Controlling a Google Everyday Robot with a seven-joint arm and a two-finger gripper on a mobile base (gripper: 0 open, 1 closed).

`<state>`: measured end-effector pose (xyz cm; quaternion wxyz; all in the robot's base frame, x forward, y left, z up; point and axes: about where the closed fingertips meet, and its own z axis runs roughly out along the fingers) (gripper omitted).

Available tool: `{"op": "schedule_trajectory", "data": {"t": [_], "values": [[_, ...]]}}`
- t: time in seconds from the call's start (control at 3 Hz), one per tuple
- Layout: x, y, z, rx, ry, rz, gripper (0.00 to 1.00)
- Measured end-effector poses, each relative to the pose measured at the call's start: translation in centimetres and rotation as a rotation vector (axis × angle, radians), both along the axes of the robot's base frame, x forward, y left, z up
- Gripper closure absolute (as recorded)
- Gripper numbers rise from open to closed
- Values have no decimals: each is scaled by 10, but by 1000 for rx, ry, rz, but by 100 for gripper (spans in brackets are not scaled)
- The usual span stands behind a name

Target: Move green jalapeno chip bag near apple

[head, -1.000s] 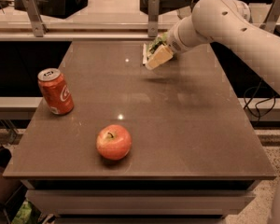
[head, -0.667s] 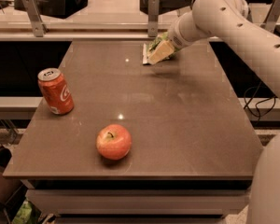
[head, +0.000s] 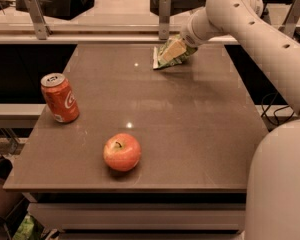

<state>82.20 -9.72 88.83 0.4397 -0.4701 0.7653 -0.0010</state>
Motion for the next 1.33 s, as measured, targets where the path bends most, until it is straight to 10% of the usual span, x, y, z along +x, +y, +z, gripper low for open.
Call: {"op": "schedule_trajectory", "data": {"t": [1.33], "values": [[-1,9,-36,14,66,20,100]]}}
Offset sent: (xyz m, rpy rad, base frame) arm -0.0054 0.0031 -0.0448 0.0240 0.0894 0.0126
